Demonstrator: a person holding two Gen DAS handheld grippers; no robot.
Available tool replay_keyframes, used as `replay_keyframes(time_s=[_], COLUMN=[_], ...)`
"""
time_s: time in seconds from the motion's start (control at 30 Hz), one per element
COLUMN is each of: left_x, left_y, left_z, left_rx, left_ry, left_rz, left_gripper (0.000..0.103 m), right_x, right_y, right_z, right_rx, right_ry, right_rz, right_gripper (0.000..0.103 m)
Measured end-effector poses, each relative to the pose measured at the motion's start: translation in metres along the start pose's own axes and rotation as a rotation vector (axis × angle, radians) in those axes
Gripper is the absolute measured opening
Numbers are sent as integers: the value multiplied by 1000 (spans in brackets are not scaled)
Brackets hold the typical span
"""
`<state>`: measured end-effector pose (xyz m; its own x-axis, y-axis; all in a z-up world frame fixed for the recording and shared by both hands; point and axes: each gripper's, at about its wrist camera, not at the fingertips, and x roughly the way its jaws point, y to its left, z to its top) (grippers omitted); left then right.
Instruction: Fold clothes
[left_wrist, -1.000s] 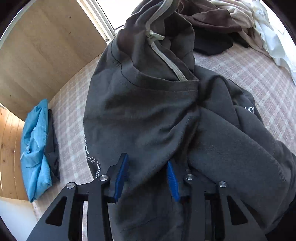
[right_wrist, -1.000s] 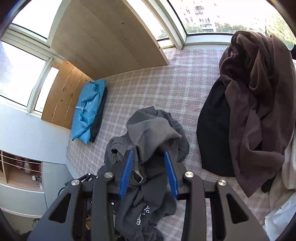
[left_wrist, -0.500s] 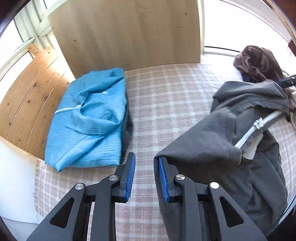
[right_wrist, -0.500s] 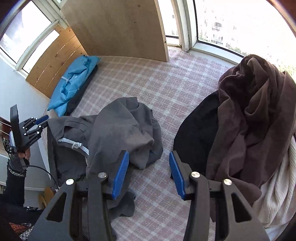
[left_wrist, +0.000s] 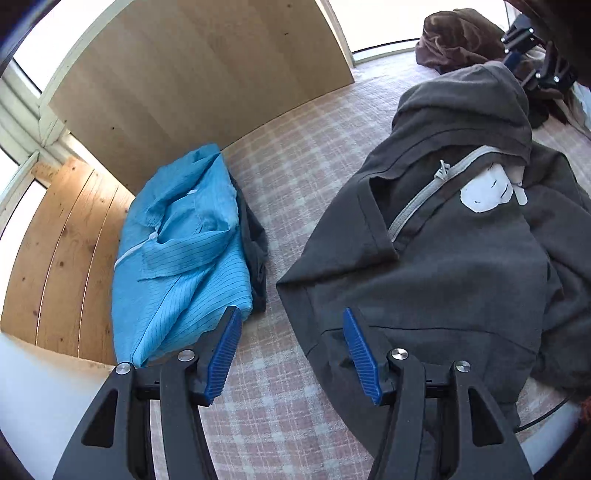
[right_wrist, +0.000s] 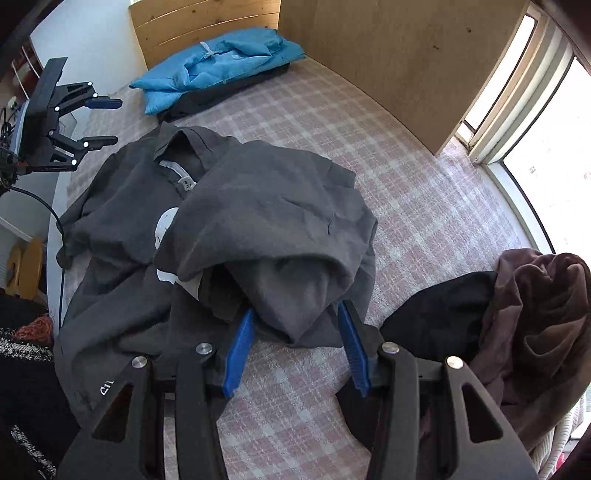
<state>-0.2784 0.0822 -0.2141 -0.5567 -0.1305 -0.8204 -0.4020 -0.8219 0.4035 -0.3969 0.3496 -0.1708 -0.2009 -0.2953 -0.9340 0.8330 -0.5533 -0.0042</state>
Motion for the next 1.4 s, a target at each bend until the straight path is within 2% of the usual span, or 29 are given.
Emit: replay_keyframes(time_s=[0.1, 0.23, 0.3, 0.33, 0.4, 0.43, 0.5, 0.57, 0.63, 0.67, 0.7, 0.73, 0.77, 0.8, 0.9, 0.97, 1.0, 1.03, 1.13, 1.2, 1.27, 1.4], left_x=[19, 44, 56, 61, 68, 71, 76, 76, 74, 73, 71, 70, 69, 67, 62, 50, 46, 42, 35, 40, 47, 65], left_y=[-12, -24, -29, -29, -21, -16, 1, 18, 31, 38, 44, 50, 56, 63, 77, 60, 51, 41, 9, -11, -24, -33], left_z=[14, 31, 39, 43, 51, 54, 61, 67, 68, 68, 68, 67, 67, 67, 65, 59, 56, 53, 44, 41, 40, 43], left_rx=[96, 158, 173, 171, 124, 92, -2, -81, -136, -161, -185, -209, -233, -257, -305, -217, -174, -131, -8, 65, 115, 150], left_ry=[-13, -15, -3, 6, 26, 36, 53, 47, 41, 41, 41, 42, 42, 42, 38, 12, 0, -8, -23, -12, 1, 31], left_rz=[-28, -124, -140, -154, -210, -236, -281, -288, -273, -265, -256, -248, -239, -231, -210, -236, -256, -287, -358, -317, -275, -272], left_gripper=[56, 56, 56, 51, 27, 9, 8, 8, 8, 10, 12, 16, 24, 27, 30, 46, 50, 56, 57, 59, 59, 59], right_x=[-8, -13, -12, -11, -4, 1, 10, 20, 31, 36, 42, 45, 48, 45, 17, 0, -8, -17, -11, 0, 10, 27], right_y=[2, 4, 4, 5, 7, 8, 2, -31, -75, -97, -120, -134, -145, -145, -118, -95, -84, -72, -63, -67, -75, -78], right_z=[-1, -2, 0, 3, 12, 19, 37, 48, 53, 55, 50, 43, 36, 32, 33, 39, 42, 45, 55, 60, 63, 63], right_rx=[-24, -57, -71, -81, -108, -122, -90, 79, 301, 412, 529, 581, 621, 594, 427, 282, 210, 137, 15, 7, 26, -9], right_ry=[-13, -4, -3, -8, -10, -15, -36, -30, -24, -21, 4, 50, 99, 103, 0, -56, -84, -112, -99, -59, -25, 17], right_rz=[3, -22, -36, -36, -40, -49, -27, 71, 152, 193, 140, 64, -13, -30, -12, -18, -20, -23, -76, -72, -33, -46], right_gripper=[45, 45, 45, 45, 46, 46, 45, 42, 30, 30, 30, 30, 30, 30, 31, 43, 53, 59, 59, 59, 59, 59])
